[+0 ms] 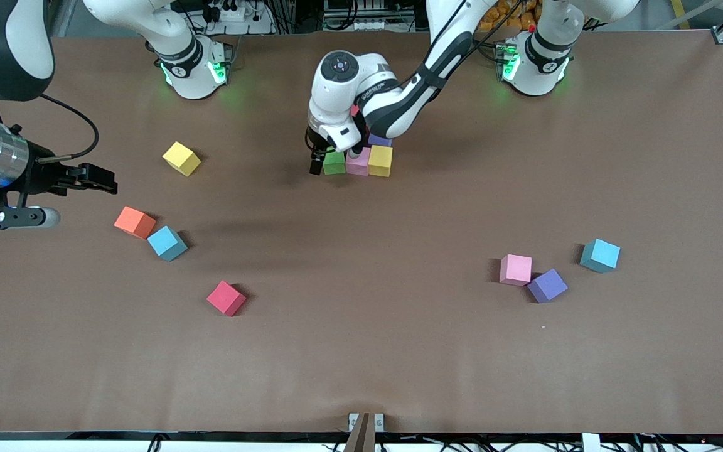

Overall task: Form number 2 with 11 blocks
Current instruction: 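Open the left gripper off the green cube and lift it, then reach the lilac cube with the left gripper while the right gripper reaches pink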

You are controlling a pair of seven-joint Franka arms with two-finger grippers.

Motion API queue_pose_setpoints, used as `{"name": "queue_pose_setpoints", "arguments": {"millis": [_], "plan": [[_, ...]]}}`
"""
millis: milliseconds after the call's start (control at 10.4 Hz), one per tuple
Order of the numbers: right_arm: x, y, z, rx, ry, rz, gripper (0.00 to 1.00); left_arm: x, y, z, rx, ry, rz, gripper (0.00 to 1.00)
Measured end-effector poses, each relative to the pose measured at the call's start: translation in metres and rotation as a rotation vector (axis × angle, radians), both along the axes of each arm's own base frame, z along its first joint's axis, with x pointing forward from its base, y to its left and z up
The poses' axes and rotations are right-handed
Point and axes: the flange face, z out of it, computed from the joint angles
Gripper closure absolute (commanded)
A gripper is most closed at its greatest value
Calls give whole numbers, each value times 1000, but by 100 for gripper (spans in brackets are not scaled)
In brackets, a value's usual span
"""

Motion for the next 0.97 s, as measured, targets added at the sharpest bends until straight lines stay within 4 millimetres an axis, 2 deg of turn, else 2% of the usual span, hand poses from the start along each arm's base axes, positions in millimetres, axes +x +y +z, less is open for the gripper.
{"name": "queue_pose_setpoints", "arguments": {"millis": [290, 386, 579, 966], "plan": [[0, 0, 0, 0, 0, 1, 0, 10, -3, 22, -16, -27, -8, 0], [0, 0, 0, 0, 0, 1, 0, 21, 3, 34, -9, -40, -16, 0], [0, 1, 0, 0, -1, 2, 0, 60, 33, 66, 33, -81, -84, 0], [2, 0, 1, -1, -16, -1, 0, 134, 117, 118, 160, -138, -333, 0]]}}
